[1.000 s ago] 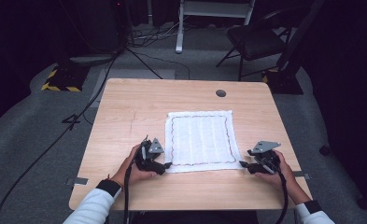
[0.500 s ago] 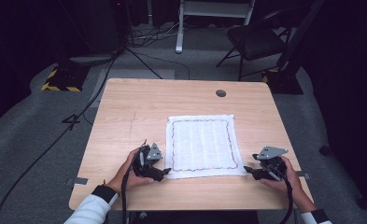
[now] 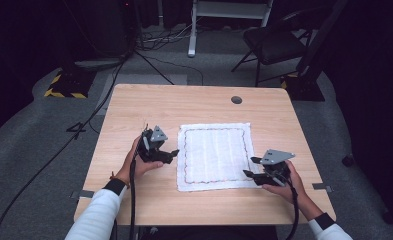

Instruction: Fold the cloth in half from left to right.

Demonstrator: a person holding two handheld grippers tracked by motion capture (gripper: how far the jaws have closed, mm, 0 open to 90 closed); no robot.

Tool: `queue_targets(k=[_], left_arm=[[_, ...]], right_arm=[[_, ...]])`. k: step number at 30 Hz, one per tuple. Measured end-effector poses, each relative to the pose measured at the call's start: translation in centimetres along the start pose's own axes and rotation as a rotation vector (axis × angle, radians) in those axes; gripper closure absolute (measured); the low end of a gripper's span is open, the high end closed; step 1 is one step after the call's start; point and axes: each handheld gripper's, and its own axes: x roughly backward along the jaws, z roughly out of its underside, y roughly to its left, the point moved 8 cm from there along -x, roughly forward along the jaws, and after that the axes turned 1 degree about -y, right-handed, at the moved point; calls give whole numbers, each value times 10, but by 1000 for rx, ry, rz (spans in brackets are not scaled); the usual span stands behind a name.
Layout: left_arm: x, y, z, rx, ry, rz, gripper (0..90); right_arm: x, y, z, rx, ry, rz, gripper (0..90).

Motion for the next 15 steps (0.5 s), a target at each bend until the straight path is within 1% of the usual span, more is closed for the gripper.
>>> queue_targets(k=[1, 2, 3, 4, 6, 8, 9, 10, 11, 14, 15], left_arm=[[-4, 4, -3, 19, -6, 13, 208], [-9, 6, -6, 40, -4, 34, 210], [-15, 9, -7, 51, -2, 37, 206], [-21, 13, -8, 32, 13, 13, 207], [-33, 17, -9, 28, 47, 7, 207], [-43, 21, -11, 14, 65, -7, 206], [-47, 23, -12, 4, 73, -24, 205], [-51, 25, -13, 4, 83, -25, 204], [-55, 26, -14, 12, 85, -29, 203], [-64, 30, -18, 10, 88, -49, 203], [-67, 31, -20, 30, 82, -50, 203]], right_arm=[[-5, 5, -5, 10, -4, -13, 427], [-10, 9, -11, 19, -13, -26, 434], [-16, 14, -17, 29, -18, -37, 438], [-22, 19, -22, 36, -19, -47, 438], [-33, 31, -33, 57, -23, -72, 441], [-44, 42, -44, 81, -28, -93, 443], [-50, 49, -48, 84, -31, -110, 443], [-55, 54, -52, 92, -30, -121, 444], [-61, 60, -54, 103, -25, -127, 445], [-74, 76, -61, 127, -19, -161, 445], [-77, 80, -63, 130, -17, -172, 444]])
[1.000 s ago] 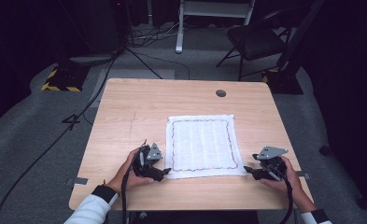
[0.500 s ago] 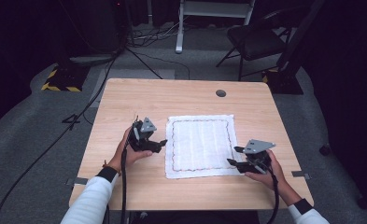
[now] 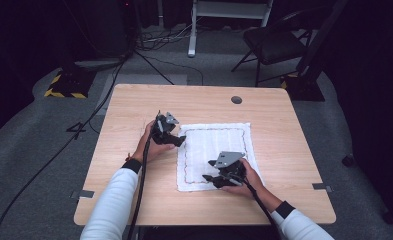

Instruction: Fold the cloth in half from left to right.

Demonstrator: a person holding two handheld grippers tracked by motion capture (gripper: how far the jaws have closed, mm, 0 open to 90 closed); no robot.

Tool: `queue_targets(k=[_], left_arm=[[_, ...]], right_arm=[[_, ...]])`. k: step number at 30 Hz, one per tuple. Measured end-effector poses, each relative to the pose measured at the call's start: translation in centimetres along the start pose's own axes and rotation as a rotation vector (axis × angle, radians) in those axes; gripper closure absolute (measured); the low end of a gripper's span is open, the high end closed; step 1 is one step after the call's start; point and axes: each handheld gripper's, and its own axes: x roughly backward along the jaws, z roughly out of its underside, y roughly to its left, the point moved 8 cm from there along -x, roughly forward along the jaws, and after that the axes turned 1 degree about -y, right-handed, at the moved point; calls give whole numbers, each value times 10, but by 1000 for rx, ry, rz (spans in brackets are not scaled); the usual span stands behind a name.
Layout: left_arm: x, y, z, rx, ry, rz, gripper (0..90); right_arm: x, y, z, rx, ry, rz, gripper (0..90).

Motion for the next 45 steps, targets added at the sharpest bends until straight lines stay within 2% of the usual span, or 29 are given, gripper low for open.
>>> queue_targets(k=[8, 12, 16, 19, 22, 25, 29, 31, 36, 39, 42, 45], left_arm=[[-21, 12, -11, 88, -22, -18, 204], [-29, 17, -10, 104, -7, -19, 203], [-35, 14, -8, 96, 11, -12, 209], [-35, 15, -7, 106, 11, 6, 220], [-33, 15, -5, 95, 9, 16, 237], [-30, 16, -3, 95, 13, 29, 288], [-27, 18, -2, 86, 2, 34, 341], [-27, 18, -2, 81, -3, 47, 402], [-24, 16, -1, 53, -6, 70, 545], [-23, 13, -1, 44, -5, 92, 637], [-22, 10, -1, 33, 0, 115, 748], [-20, 10, -1, 13, 6, 106, 799]], right_arm=[[-24, 24, -15, 34, -5, -71, 438], [-33, 38, -20, 62, 3, -104, 432], [-44, 51, -19, 105, 26, -125, 431], [-49, 54, -18, 110, 37, -112, 435], [-51, 53, -21, 109, 30, -94, 470], [-53, 56, -25, 133, 17, -96, 481], [-58, 56, -26, 120, 28, -85, 487], [-59, 54, -26, 106, 34, -85, 528], [-61, 51, -27, 57, 37, -92, 696], [-60, 49, -27, 59, 52, -65, 788], [-59, 48, -26, 60, 60, -46, 835], [-56, 47, -26, 71, 63, -42, 850]])
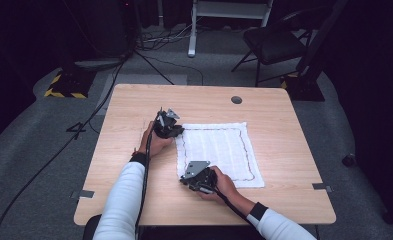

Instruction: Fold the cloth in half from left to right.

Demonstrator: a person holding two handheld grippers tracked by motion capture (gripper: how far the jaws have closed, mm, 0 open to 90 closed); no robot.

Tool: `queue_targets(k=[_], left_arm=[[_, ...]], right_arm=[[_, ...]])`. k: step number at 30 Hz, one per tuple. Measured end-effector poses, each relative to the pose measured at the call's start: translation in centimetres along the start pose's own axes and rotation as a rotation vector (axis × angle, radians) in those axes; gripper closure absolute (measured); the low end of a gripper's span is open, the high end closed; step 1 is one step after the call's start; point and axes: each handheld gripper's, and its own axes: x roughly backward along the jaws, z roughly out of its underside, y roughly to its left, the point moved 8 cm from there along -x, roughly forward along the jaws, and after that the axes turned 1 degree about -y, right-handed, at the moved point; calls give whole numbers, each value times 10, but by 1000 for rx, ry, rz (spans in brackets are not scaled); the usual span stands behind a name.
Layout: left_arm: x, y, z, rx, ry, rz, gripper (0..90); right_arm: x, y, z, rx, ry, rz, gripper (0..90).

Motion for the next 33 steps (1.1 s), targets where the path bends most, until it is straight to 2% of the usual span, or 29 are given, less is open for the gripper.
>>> queue_targets(k=[3, 7, 9, 12, 17, 19, 21, 27, 31, 33], left_arm=[[6, 3, 0, 17, -12, -7, 808], [22, 6, -3, 35, -52, -9, 811], [29, 7, -3, 25, -55, -17, 815], [36, 7, -3, 31, -65, -21, 817], [49, 6, -3, 9, -59, -33, 820], [53, 7, -4, -14, -47, -39, 820], [57, 7, -7, -12, -51, -41, 820], [55, 3, -18, -12, -65, -42, 820], [48, -5, -31, -4, -90, -40, 821], [43, -11, -38, -15, -99, -41, 823]], right_arm=[[5, -1, -2, 10, -15, -4, 855], [12, -2, -9, 16, -47, 7, 857], [14, -2, -11, 25, -53, 7, 857], [18, 1, -18, 35, -73, 7, 858], [27, 7, -30, 54, -107, 2, 859], [29, 8, -32, 56, -114, 0, 859], [32, 8, -35, 57, -126, 1, 859], [46, 2, -38, 42, -153, 22, 859], [59, -7, -32, 12, -164, 33, 859], [67, -12, -27, -4, -169, 38, 859]])
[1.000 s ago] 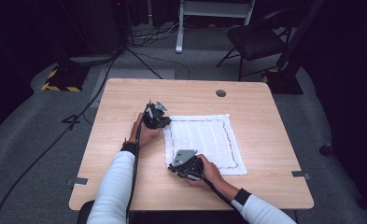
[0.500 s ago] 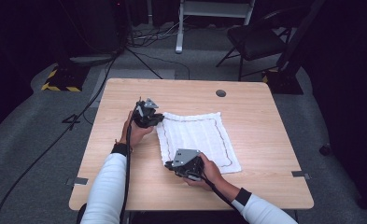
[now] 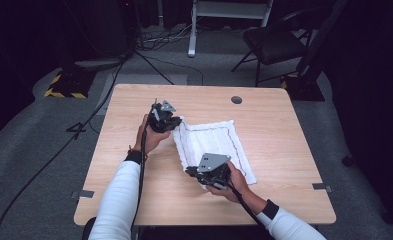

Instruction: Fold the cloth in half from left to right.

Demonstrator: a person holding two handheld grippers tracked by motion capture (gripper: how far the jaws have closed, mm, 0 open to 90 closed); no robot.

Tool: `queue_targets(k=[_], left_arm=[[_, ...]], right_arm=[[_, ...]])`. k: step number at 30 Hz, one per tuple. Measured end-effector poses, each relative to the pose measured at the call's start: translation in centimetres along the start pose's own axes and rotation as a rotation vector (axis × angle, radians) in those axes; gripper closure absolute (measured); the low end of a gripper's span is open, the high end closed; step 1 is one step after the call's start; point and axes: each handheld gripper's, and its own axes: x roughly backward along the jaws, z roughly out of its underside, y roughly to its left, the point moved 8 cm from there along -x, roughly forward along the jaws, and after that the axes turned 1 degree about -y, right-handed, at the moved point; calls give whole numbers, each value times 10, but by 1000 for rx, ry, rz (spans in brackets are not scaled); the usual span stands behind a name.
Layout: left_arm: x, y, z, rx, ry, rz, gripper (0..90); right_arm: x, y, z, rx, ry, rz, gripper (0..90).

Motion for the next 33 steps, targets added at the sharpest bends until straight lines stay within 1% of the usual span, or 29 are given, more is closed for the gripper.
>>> queue_targets(k=[1, 4, 5, 6, 9, 11, 13, 17, 20, 23, 25, 26, 29, 33], left_arm=[[-3, -4, -4, 3, -3, 6, 823], [-13, -15, -15, -14, -7, 13, 824], [-18, -19, -19, -12, -7, 14, 824], [-21, -22, -23, -23, -4, 14, 824], [-34, -34, -35, -36, -2, 23, 824], [-42, -43, -43, -45, -8, 29, 824], [-51, -50, -48, -63, 0, 32, 824], [-66, -65, -58, -74, 6, 47, 825], [-77, -73, -63, -91, 18, 47, 824], [-87, -81, -66, -89, 23, 49, 824], [-92, -83, -67, -99, 28, 42, 824], [-94, -85, -68, -95, 30, 41, 824], [-99, -89, -70, -74, 19, 52, 824], [-109, -95, -70, -86, 39, 54, 824]], right_arm=[[4, -3, 2, -3, 0, 5, 859], [18, -10, 11, -18, 3, 19, 859], [22, -12, 14, -23, 6, 22, 859], [26, -15, 18, -30, 10, 27, 859], [39, -23, 28, -48, 17, 47, 859], [48, -28, 34, -69, 18, 59, 859], [55, -32, 41, -83, 25, 65, 859], [68, -41, 54, -108, 35, 92, 859], [79, -47, 62, -119, 39, 120, 859], [87, -53, 71, -134, 49, 143, 859], [92, -57, 78, -148, 56, 154, 859], [95, -59, 81, -154, 60, 160, 859], [99, -62, 92, -192, 66, 151, 859], [102, -65, 105, -206, 96, 163, 857]])
